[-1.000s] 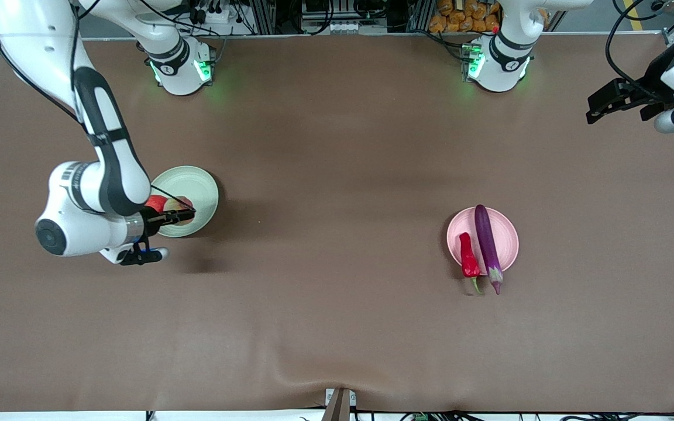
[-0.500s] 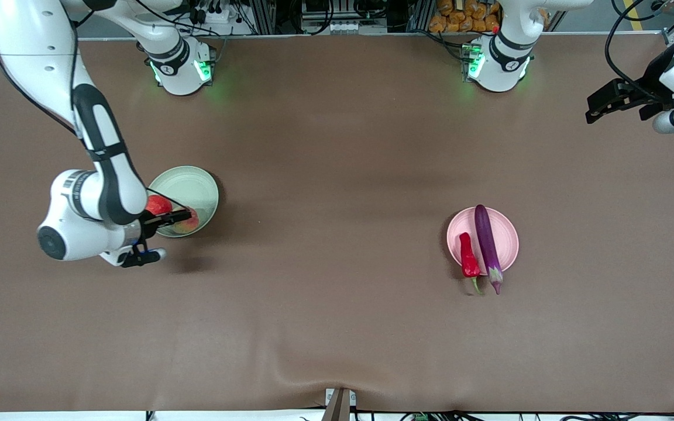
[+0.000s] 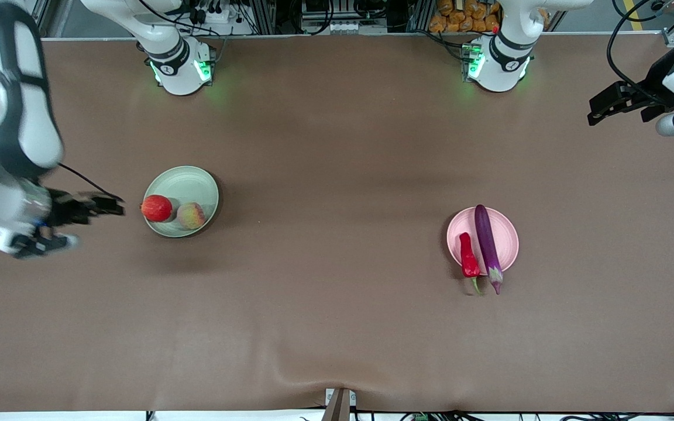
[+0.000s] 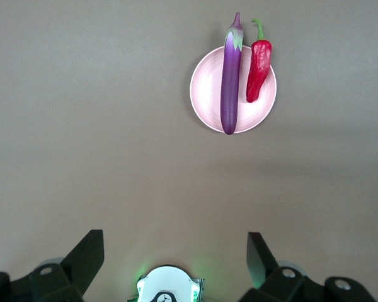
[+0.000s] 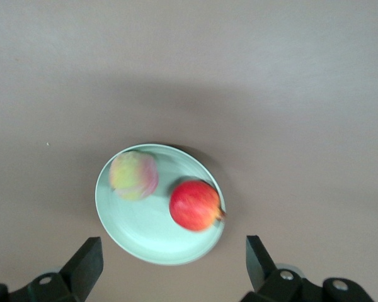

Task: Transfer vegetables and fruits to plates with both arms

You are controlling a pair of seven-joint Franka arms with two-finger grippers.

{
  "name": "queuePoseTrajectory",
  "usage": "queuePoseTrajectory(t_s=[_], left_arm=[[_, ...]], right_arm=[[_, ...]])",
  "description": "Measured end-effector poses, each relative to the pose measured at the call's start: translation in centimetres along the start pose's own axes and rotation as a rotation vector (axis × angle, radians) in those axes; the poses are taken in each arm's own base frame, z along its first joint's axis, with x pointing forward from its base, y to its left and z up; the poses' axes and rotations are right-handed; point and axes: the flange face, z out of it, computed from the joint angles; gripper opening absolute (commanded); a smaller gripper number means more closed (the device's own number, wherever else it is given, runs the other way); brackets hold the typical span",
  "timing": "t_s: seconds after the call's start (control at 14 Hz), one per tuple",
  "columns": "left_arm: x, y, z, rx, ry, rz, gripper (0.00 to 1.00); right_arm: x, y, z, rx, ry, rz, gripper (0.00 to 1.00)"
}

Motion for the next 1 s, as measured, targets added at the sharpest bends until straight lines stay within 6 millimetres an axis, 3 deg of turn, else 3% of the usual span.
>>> queuePoseTrajectory(t_s=[0.21, 0.5, 0.71, 1.0], left_arm=[[0.0, -0.1, 0.0, 0.0, 0.001, -0.001, 1.0], [-0.1, -0.2, -0.2, -0.001, 0.004, -0.002, 1.0], [-0.4, -0.5, -0.8, -0.005, 0.017, -0.007, 1.0], [-0.8, -0.9, -1.4, -0.009, 0.029, -0.011, 1.0]], right_arm=[[-4.1, -1.4, -7.4, -0.041, 0.037, 0.086, 1.0], [-7.2, -2.4, -13.5, -0.072, -0.001, 0.212, 1.0], [-8.9, -3.9, -16.2, -0.116, 0.022, 0.224, 1.0], [-9.2, -4.3, -16.8, -0.138, 0.034, 0.219, 1.0]])
